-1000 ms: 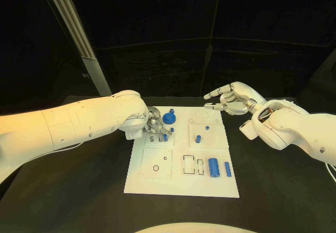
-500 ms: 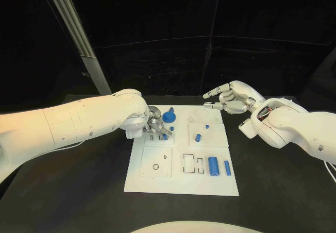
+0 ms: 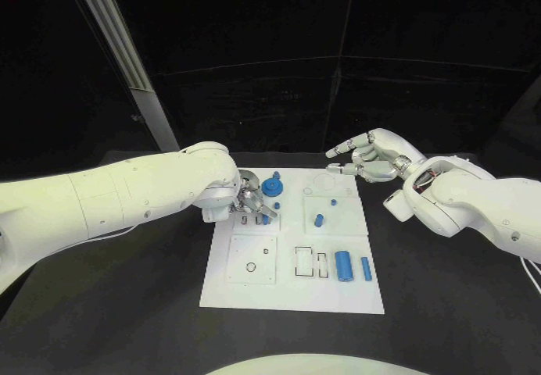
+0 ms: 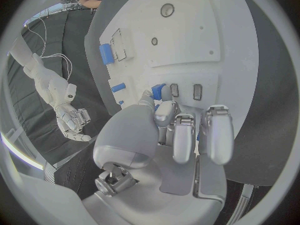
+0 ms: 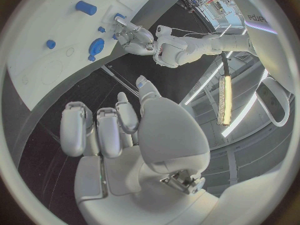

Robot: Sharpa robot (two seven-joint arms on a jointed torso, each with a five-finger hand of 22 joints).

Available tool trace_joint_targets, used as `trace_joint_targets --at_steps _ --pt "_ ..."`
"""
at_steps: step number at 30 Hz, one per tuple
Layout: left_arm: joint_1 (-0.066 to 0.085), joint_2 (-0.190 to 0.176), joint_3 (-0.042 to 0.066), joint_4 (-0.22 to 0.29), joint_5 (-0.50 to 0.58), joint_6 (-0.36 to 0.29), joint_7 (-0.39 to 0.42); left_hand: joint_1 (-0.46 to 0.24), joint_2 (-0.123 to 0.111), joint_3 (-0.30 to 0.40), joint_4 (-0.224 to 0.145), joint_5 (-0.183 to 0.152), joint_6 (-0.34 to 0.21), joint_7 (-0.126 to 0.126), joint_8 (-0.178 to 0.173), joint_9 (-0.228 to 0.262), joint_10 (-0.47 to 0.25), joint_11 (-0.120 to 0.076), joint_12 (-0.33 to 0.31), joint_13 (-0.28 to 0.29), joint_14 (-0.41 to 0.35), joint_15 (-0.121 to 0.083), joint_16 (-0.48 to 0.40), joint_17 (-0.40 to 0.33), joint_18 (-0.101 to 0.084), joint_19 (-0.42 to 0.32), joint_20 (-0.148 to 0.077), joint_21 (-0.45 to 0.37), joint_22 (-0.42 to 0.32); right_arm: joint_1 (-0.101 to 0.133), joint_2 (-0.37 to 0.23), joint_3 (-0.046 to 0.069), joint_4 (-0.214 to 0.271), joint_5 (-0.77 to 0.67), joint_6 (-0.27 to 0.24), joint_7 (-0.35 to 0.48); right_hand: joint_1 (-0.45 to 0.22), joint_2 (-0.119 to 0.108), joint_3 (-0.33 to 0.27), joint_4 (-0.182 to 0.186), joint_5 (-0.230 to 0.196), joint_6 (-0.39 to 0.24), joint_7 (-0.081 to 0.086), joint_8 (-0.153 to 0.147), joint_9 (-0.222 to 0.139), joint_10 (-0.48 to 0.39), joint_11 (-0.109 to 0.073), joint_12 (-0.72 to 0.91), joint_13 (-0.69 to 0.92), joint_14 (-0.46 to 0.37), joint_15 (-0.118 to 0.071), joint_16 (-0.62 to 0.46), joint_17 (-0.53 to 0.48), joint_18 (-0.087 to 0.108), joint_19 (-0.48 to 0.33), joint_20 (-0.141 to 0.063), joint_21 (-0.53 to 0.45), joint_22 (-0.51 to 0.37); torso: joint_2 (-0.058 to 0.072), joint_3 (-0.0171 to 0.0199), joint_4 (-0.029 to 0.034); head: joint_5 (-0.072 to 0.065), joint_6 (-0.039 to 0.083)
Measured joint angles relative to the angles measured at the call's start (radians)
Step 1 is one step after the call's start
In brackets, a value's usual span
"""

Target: Assemble the parts on the task board

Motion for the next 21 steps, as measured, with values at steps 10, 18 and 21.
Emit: trace_joint_targets --at_steps 10,18,21 --pt "0.002 -0.009 0.0 0.011 0.002 -0.018 0.016 0.125 -0.011 0.21 0.026 0.02 -0.041 0.002 -0.016 0.011 -0.008 -0.009 -0.017 -0.011 0.001 -0.01 0.0 0.0 0.0 0.001 -0.009 0.0 0.0 0.0 0.003 0.0 -0.007 0.0 0.006 -0.002 0.004 0.004 0.0 0.0 0.004 0.0 0.0 0.0 0.0 0.0 0.0 0.0 0.0 0.0 0.0 0.0 0.003 0.0 0.0 0.0 0.0 -0.001 0.0 0.0001 0.0 0.002 -0.003" --pt "0.001 -0.043 -0.001 0.044 0.014 -0.04 0.031 -0.035 -0.159 0.563 -0.008 0.019 -0.041 0.002 0.017 0.054 -0.002 -0.005 -0.017 -0.01 0.001 -0.01 0.0 0.0 0.0 0.001 -0.009 -0.004 0.0 0.0 0.007 0.0 -0.016 -0.001 0.013 -0.004 0.004 0.004 0.0 0.0 0.007 0.0 0.0 0.0 0.0 0.0 0.0 0.0 0.0 0.0 0.0 0.0 0.002 0.0 0.0 0.0 -0.004 -0.005 0.0 0.0 0.0005 0.0 -0.005" --pt "0.001 -0.058 -0.001 0.059 0.018 -0.051 0.035 -0.051 -0.168 0.588 -0.015 0.019 -0.041 0.002 0.022 0.06 0.003 -0.006 -0.017 -0.008 0.001 -0.01 0.0 0.0 0.0 0.001 -0.009 -0.004 0.0 0.0 0.008 0.0 -0.019 -0.001 0.015 -0.005 0.004 0.004 0.0 0.0 0.007 0.0 0.0 0.0 0.0 0.0 0.0 0.0 0.0 0.0 0.0 0.0 0.001 0.0 -0.001 0.0 -0.004 -0.005 -0.001 0.0003 0.0013 0.001 -0.006"
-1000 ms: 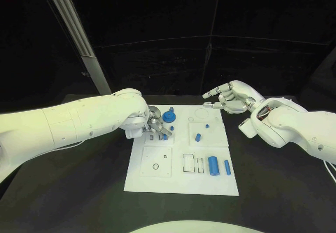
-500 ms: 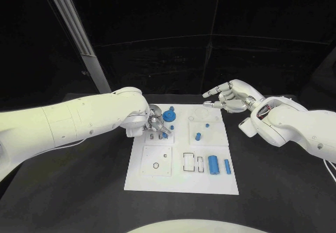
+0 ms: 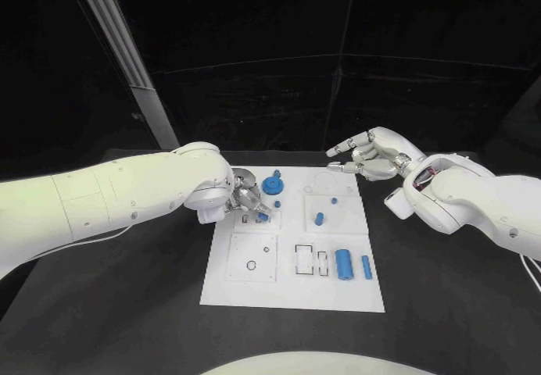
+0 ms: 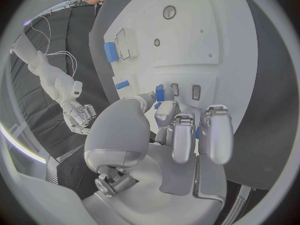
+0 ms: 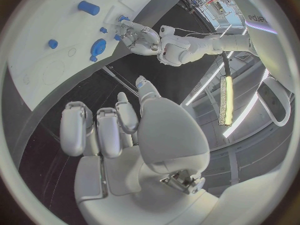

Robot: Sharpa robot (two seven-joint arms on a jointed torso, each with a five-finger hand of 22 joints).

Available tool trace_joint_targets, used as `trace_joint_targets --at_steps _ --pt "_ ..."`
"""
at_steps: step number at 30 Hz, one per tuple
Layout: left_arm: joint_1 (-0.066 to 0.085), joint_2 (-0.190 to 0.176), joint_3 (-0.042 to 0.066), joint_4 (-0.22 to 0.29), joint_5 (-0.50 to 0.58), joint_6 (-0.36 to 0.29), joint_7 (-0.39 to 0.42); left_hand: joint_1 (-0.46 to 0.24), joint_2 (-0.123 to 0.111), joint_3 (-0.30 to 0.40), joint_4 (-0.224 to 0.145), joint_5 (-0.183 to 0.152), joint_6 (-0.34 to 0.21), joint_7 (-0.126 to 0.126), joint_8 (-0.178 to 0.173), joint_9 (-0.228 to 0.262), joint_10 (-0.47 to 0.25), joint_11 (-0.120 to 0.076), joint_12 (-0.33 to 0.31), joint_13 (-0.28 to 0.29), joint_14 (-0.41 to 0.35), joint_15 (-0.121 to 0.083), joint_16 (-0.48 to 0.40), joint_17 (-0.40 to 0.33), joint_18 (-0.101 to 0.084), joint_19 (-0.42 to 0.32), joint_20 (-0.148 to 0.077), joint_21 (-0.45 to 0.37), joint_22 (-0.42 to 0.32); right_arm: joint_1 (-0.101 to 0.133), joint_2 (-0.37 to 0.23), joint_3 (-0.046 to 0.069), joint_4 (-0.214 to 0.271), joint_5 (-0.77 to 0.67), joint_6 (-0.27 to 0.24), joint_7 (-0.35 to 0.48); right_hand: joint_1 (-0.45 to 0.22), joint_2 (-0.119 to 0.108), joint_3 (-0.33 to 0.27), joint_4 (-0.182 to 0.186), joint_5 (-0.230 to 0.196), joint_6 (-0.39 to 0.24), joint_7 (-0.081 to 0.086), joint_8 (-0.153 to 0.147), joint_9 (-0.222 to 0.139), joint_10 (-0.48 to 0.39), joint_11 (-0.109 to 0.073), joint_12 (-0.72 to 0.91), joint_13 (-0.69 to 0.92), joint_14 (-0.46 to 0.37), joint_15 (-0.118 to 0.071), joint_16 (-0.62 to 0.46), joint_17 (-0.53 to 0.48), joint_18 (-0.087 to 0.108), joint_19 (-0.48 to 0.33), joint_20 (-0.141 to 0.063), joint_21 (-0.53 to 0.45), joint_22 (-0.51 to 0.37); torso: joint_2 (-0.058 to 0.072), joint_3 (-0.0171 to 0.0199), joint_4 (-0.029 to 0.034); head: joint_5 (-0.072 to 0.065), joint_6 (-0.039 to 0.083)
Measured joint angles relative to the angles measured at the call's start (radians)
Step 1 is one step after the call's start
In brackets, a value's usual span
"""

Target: Assemble the parts on the task board

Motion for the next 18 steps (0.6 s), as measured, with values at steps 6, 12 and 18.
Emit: trace_joint_targets --at_steps 6,12,18 --pt "-0.001 -0.023 0.0 0.027 0.001 -0.026 0.005 -0.01 0.0 0.015 -0.005 -0.001 0.0 0.0 0.002 0.004 0.003 -0.001 0.0 0.006 0.0 0.0 0.0 0.0 0.0 0.0 0.0 0.0 0.0 0.0 0.002 0.0 -0.006 0.0 0.003 0.0 0.0 0.0 0.0 0.0 0.0 0.0 0.0 0.0 0.0 0.0 0.0 0.0 0.0 0.0 0.0 0.0 -0.001 0.0 -0.007 0.0 0.0 -0.002 0.0 0.0002 0.0 0.004 -0.001" --pt "-0.004 -0.04 -0.002 0.047 -0.006 -0.068 0.016 -0.019 -0.007 0.026 -0.016 -0.003 0.0 0.0 0.006 0.007 0.01 -0.001 0.006 0.012 0.0 0.0 0.0 0.0 0.0 0.0 0.0 0.004 0.0 0.0 0.002 0.0 -0.008 0.0 0.006 0.0 0.0 0.0 0.0 0.0 0.0 0.0 0.0 0.0 0.0 0.0 0.0 0.0 0.0 0.0 0.0 0.0 -0.002 0.0 -0.007 0.0 0.0 -0.003 0.0 -0.0004 0.0012 0.005 0.0" --pt "-0.011 -0.053 -0.014 0.06 -0.036 -0.111 0.029 -0.024 -0.012 0.027 -0.017 -0.004 -0.001 0.002 0.006 0.008 0.014 -0.004 0.006 0.013 0.0 0.0 0.0 0.0 0.0 0.0 0.0 0.008 0.0 0.0 0.002 0.0 -0.01 -0.001 0.008 0.0 0.0 0.0 0.0 0.0 0.0 0.0 0.0 0.0 0.0 0.0 0.0 0.0 0.0 0.0 0.0 0.0 -0.002 0.0 -0.007 0.0 0.0 -0.003 0.0 0.0007 0.0012 0.008 0.001"
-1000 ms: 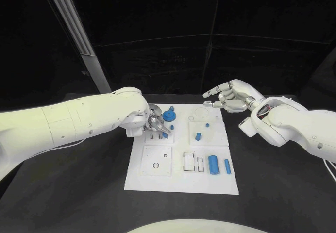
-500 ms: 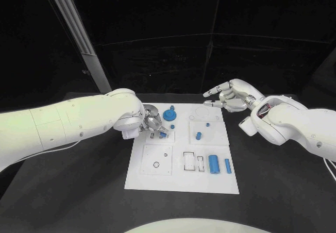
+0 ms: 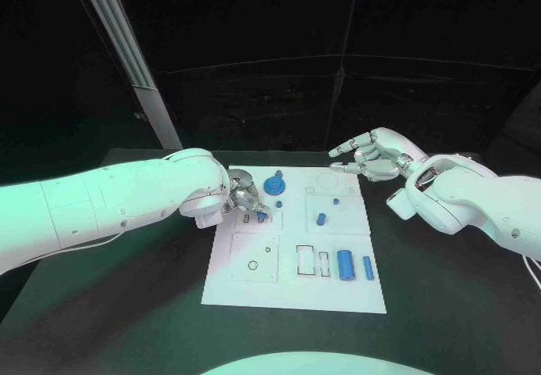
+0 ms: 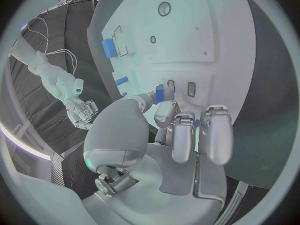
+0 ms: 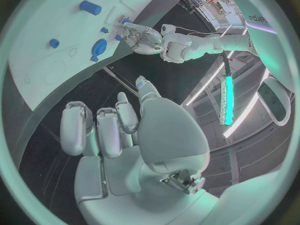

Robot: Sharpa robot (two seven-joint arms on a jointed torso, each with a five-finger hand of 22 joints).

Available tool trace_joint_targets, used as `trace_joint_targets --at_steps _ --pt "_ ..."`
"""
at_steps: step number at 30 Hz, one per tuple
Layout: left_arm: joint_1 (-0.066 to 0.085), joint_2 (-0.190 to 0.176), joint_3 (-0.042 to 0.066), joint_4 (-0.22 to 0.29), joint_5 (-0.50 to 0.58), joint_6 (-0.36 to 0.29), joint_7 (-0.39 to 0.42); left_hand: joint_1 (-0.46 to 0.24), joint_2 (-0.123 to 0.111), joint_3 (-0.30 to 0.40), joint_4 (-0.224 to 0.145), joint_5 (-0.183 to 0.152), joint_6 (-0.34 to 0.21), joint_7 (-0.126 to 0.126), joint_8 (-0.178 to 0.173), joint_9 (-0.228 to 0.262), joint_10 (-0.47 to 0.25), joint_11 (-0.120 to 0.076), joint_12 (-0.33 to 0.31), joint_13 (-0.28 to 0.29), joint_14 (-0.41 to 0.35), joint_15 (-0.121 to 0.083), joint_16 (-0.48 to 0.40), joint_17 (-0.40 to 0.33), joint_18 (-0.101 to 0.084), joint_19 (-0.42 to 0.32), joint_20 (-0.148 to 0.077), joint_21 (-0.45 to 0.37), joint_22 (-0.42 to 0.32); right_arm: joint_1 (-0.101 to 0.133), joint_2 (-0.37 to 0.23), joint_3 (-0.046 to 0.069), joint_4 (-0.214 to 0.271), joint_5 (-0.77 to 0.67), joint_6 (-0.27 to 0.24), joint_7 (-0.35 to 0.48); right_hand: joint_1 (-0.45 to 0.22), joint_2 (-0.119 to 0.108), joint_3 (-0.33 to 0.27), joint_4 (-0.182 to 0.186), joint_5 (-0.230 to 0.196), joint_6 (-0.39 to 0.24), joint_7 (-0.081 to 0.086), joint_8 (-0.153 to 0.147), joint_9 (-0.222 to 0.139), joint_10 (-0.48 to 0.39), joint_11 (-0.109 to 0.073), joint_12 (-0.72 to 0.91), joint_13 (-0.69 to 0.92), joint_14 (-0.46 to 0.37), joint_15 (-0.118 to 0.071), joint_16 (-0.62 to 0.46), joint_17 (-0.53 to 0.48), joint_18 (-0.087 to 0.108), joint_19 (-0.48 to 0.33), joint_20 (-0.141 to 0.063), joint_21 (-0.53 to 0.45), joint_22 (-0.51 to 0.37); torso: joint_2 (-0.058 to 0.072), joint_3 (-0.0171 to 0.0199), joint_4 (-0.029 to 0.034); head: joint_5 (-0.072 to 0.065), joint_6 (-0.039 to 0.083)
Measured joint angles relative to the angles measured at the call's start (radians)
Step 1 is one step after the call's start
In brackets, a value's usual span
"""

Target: Assemble the parts on the task board

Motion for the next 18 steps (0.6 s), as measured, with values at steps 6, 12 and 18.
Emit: trace_joint_targets --at_steps 6,12,18 --pt "-0.013 -0.003 -0.012 0.005 -0.043 -0.044 0.009 -0.008 -0.001 0.01 -0.01 0.0 0.0 0.0 0.0 0.001 0.0 0.0 0.0 0.0 0.0 0.0 0.0 0.0 0.0 0.0 0.0 0.0 0.0 0.0 0.0 0.0 -0.001 -0.005 0.0 0.0 0.005 0.005 -0.004 -0.004 0.0 0.0 0.0 0.0 0.0 -0.004 -0.004 -0.004 -0.003 -0.004 -0.004 -0.005 -0.002 0.0 0.0 0.0 -0.004 -0.003 0.0 -0.0007 -0.0005 0.003 0.002" --pt "-0.02 -0.003 -0.014 0.012 -0.083 -0.083 0.017 -0.011 -0.004 0.015 -0.015 0.0 0.0 0.0 0.0 0.001 0.0 0.0 0.0 0.0 0.0 0.0 0.0 0.0 0.0 0.0 0.0 0.0 0.0 0.0 0.0 0.0 -0.003 -0.011 0.0 0.0 0.005 0.005 -0.004 -0.004 -0.005 0.0 0.0 0.0 0.0 -0.004 -0.004 -0.004 -0.004 -0.004 -0.004 -0.005 -0.002 0.0 0.0 0.0 -0.004 -0.004 0.0 -0.0012 -0.0022 0.006 0.005" --pt "-0.021 -0.008 -0.015 0.016 -0.109 -0.1 0.019 -0.016 -0.007 0.024 -0.024 -0.003 0.0 0.001 0.0 0.001 0.003 0.003 0.001 0.0 0.0 0.0 0.0 0.0 0.0 0.0 0.0 0.0 0.0 0.0 0.001 0.0 -0.004 -0.015 0.001 0.0 0.005 0.005 -0.004 -0.004 -0.005 0.0 0.0 0.0 0.0 -0.004 -0.004 -0.004 -0.004 -0.004 -0.004 -0.005 -0.002 0.0 0.0 0.0 -0.004 -0.004 0.0 -0.0011 -0.0032 0.007 0.006"
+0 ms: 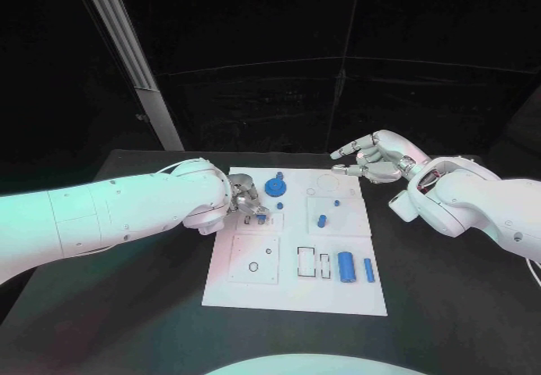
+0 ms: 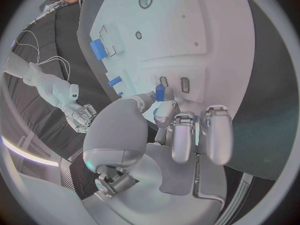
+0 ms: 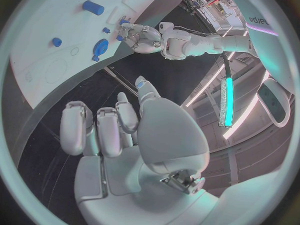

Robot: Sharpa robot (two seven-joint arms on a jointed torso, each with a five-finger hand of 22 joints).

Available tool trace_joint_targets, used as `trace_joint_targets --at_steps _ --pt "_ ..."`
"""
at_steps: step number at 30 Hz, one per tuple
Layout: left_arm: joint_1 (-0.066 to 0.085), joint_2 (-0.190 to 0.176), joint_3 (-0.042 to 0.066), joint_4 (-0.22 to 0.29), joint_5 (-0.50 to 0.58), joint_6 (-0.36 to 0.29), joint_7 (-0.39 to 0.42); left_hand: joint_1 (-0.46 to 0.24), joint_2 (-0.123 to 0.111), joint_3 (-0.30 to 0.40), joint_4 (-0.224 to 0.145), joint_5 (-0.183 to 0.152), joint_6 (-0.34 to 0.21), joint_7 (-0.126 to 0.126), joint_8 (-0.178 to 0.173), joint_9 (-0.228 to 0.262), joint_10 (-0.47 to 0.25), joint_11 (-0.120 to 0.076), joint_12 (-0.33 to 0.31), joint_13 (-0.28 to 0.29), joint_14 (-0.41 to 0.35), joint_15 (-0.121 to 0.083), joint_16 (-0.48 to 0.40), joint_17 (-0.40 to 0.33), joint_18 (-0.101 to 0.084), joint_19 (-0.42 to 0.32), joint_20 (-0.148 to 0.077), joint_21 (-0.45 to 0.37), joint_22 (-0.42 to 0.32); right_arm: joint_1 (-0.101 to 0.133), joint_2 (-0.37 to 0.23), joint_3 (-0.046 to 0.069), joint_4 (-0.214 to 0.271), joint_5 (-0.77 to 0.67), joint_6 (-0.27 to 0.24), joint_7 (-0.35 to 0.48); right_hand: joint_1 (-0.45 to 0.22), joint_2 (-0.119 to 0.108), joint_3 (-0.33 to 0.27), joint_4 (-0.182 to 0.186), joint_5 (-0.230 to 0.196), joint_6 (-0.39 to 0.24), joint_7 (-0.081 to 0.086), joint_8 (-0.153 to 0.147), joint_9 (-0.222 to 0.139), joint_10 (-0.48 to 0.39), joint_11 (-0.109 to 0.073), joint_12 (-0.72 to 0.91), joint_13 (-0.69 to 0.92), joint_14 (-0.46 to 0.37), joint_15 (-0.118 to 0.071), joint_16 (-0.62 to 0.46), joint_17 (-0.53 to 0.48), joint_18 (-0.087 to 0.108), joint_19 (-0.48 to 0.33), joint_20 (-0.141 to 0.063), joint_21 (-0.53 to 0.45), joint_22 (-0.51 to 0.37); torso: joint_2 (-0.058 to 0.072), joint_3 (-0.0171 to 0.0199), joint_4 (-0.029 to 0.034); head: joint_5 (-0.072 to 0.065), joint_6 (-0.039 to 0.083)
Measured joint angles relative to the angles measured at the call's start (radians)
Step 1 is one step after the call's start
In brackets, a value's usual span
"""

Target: Assemble the parts on the task board

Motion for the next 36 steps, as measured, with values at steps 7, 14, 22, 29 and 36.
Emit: trace_joint_targets --at_steps 7,14,22,29,36 --pt "0.0 -0.004 0.0 0.006 -0.015 0.007 -0.002 -0.001 -0.001 0.002 -0.002 -0.001 -0.002 0.002 0.0 0.0 0.0 0.0 0.003 0.001 0.0 0.0 0.0 0.0 0.0 0.0 0.0 0.0 0.0 0.0 0.002 0.0 -0.002 -0.003 0.002 0.0 0.0 0.0 -0.002 0.002 -0.006 0.0 0.0 0.0 0.0 0.0 0.0 0.0 0.0 0.0 0.0 0.0 0.0 0.0 0.0 0.0 0.0 0.0 0.001 0.0001 -0.0001 0.0 0.0" --pt "0.0 -0.009 0.001 0.013 -0.023 0.029 -0.006 -0.001 0.0 0.004 -0.004 -0.002 0.001 0.0 -0.001 0.001 0.0 0.001 0.003 -0.005 0.0 0.0 0.0 0.0 0.0 0.0 0.0 0.0 0.0 0.0 0.003 0.0 -0.004 -0.004 0.006 0.0 0.0 0.0 -0.005 0.0 -0.006 0.0 0.0 0.004 0.0 0.0 0.0 0.0 0.0 0.0 0.0 0.0 0.0 0.0 0.0 0.0 0.0 -0.001 0.002 0.0 -0.0001 0.001 -0.003" --pt "0.001 -0.011 0.001 0.017 -0.026 0.051 -0.009 0.001 0.002 0.004 -0.004 -0.005 0.002 -0.002 -0.002 0.001 0.0 0.001 0.003 -0.005 0.0 0.0 0.0 0.0 0.0 0.0 0.0 0.0 0.0 0.0 0.005 0.0 -0.007 -0.005 0.009 0.0 0.0 0.0 -0.005 0.0 -0.006 0.0 0.0 0.004 0.0 0.0 0.0 0.0 -0.001 0.0 0.0 0.0 0.0 0.0 0.0 0.0 0.0 -0.002 0.002 -0.0002 -0.0001 0.002 -0.004" --pt "0.001 -0.011 0.001 0.018 -0.028 0.059 -0.012 0.003 0.003 0.004 -0.004 -0.005 0.002 -0.001 0.002 0.001 0.0 0.001 0.001 -0.011 0.0 0.0 0.0 0.0 0.0 0.0 0.0 0.0 0.0 0.0 0.006 0.0 -0.008 -0.006 0.012 0.001 0.0 0.0 -0.005 0.0 -0.006 0.0 0.0 0.004 0.0 0.0 0.0 0.0 -0.001 0.0 0.0 0.0 0.0 0.0 0.0 0.0 0.0 -0.002 0.001 -0.0001 -0.0001 0.002 -0.004" --pt "0.001 -0.01 0.002 0.015 -0.023 0.063 -0.015 0.003 0.003 0.004 -0.004 -0.006 0.003 0.0 0.001 0.001 0.0 0.001 -0.001 -0.013 0.0 0.0 0.0 0.0 0.0 0.0 0.0 0.0 0.0 0.0 0.007 0.0 -0.008 -0.006 0.013 0.001 0.0 0.0 -0.005 0.0 -0.006 0.0 0.0 0.004 0.0 0.0 0.0 0.0 -0.001 0.0 0.0 0.0 0.0 0.0 0.0 0.0 0.0 -0.002 0.001 -0.0001 -0.0001 0.002 -0.005"
